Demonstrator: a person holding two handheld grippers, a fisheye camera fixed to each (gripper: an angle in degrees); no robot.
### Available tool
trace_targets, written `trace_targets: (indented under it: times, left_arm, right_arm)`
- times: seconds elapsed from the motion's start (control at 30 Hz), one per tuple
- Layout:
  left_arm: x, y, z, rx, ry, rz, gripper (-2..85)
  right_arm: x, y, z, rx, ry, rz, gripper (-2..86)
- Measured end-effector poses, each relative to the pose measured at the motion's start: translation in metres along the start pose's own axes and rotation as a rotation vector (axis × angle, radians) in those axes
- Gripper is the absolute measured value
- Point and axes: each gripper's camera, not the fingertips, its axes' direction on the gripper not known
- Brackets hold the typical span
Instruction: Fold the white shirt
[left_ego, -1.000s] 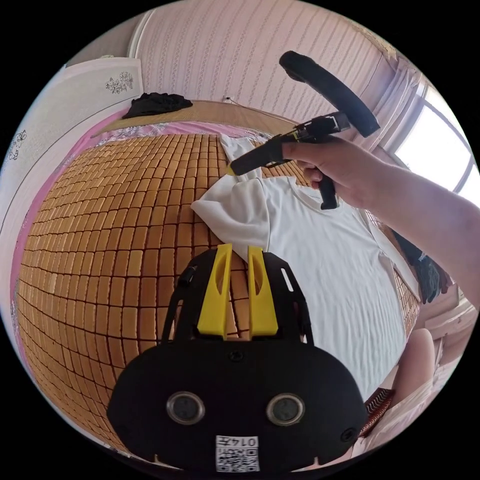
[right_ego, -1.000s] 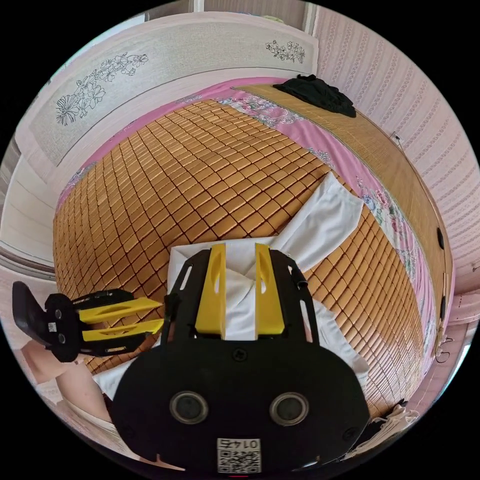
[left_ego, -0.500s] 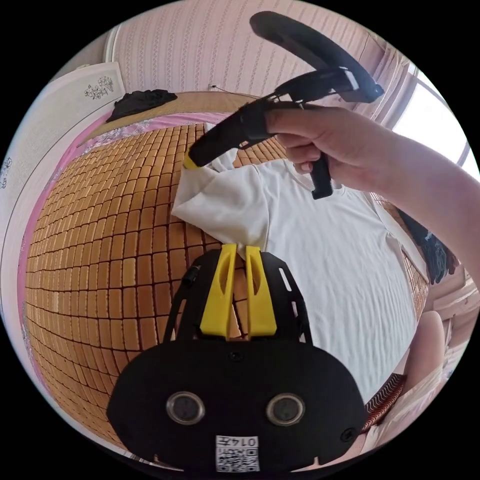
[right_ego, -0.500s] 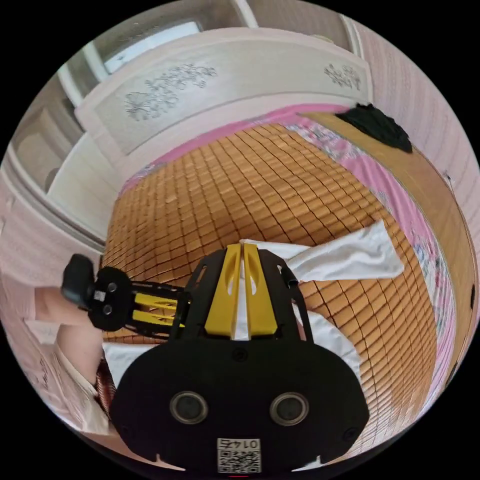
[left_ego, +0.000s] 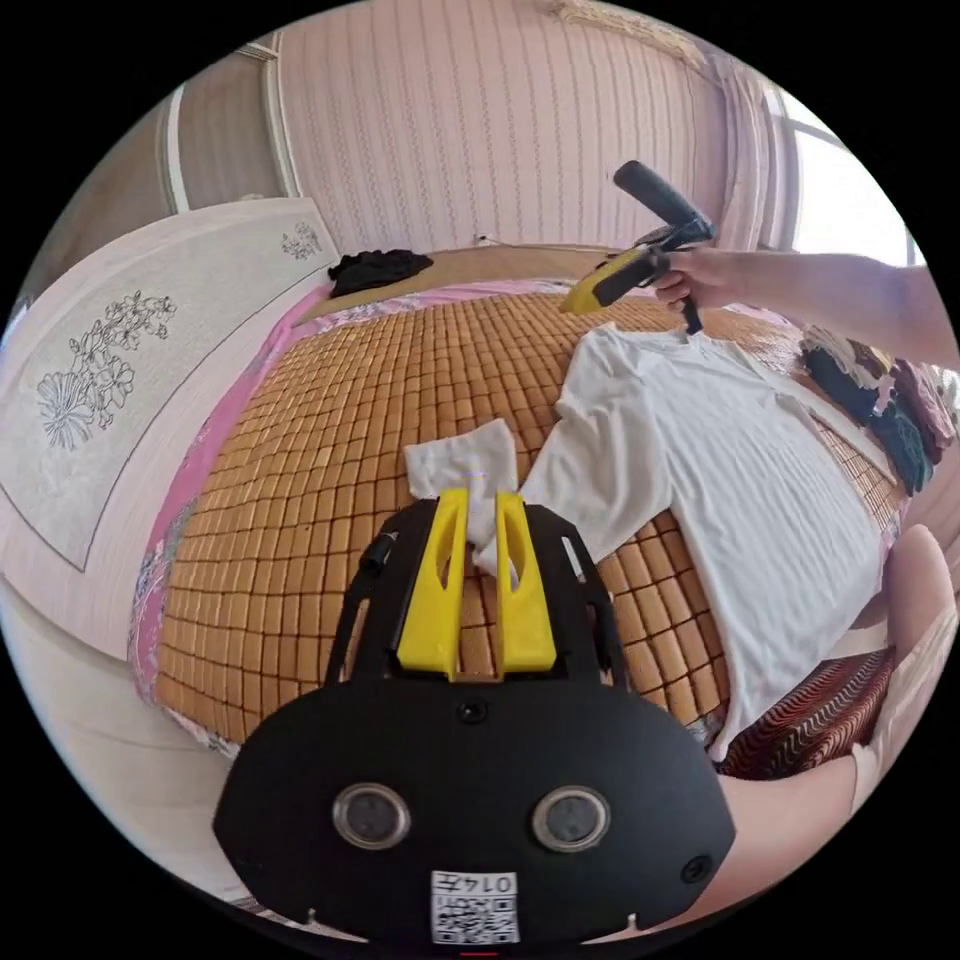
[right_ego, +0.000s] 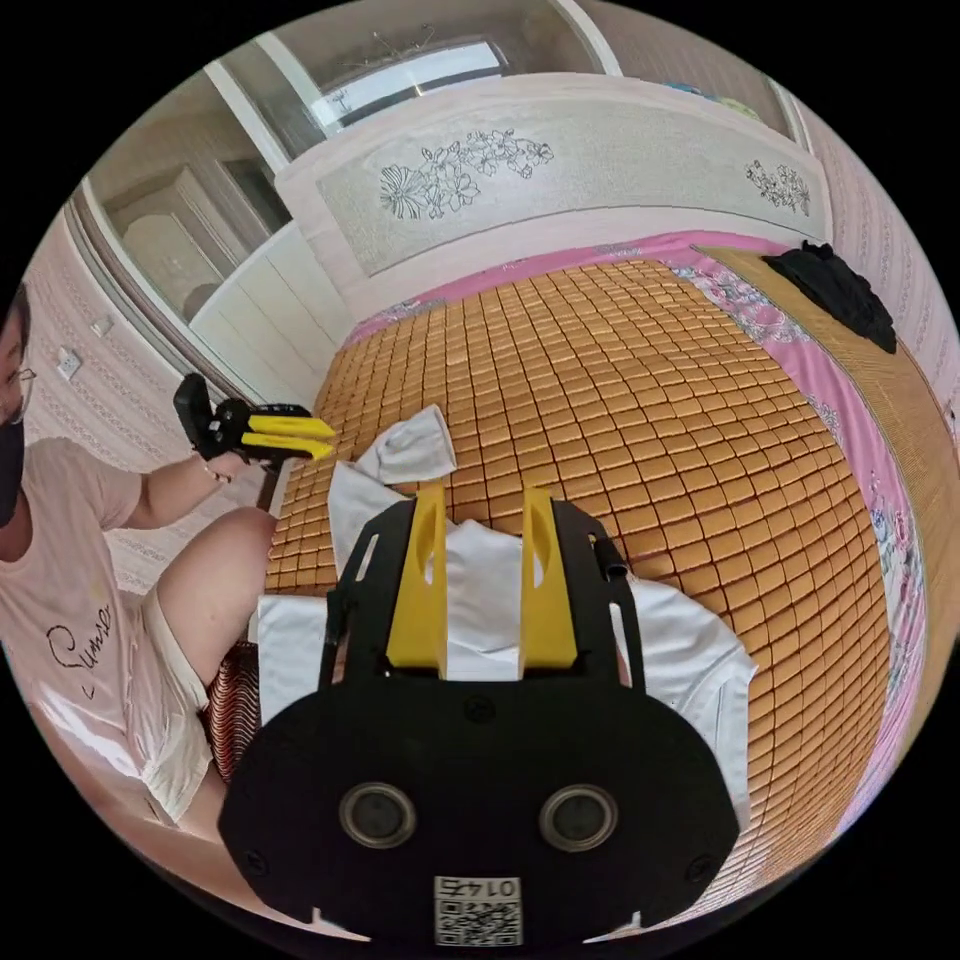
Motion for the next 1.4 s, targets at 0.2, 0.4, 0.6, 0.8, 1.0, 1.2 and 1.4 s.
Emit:
trace_targets:
  times: [0.2, 0.4, 0.6, 0.8, 1.0, 1.2, 1.4]
  left_arm:
    - [-0.061, -0.005, 0.024, -0.110, 0.059, -0.251, 5.3]
    - [-0.062, -0.034, 0.064, -0.212, 0.069, -0.271, 5.4]
    - [-0.077, -0.002, 0.030, -0.194, 0.049, -0.291, 0.0]
    - [-0.102, 0.098, -0.071, -0.045, 0.060, -0.520, -0.4]
    - [-0.121, 0.148, -0.109, 0.005, 0.155, -0.630, -0.6]
    - [-0.130, 0.154, -0.103, -0.009, 0.165, -0.656, -0.5]
    - [-0.144, 0.156, -0.097, -0.011, 0.191, -0.682, 3.0]
  right_arm:
    - [-0.019, -0.014, 0.035, -0.201, 0.270, 0.083, 11.0]
    - [-0.029, -0.031, 0.069, -0.314, 0.289, 0.167, 7.3]
    - [-0.055, -0.038, 0.064, -0.293, 0.341, 0.076, -0.5]
    - [-0.051, -0.034, 0.036, -0.108, 0.290, 0.182, 0.3]
    - [-0.057, -0.044, 0.068, -0.168, 0.372, 0.209, 7.4]
    - [-0.082, -0.042, 0.088, -0.262, 0.424, 0.043, 0.2]
    - [-0.081, -0.037, 0.055, -0.127, 0.434, 0.067, 0.1]
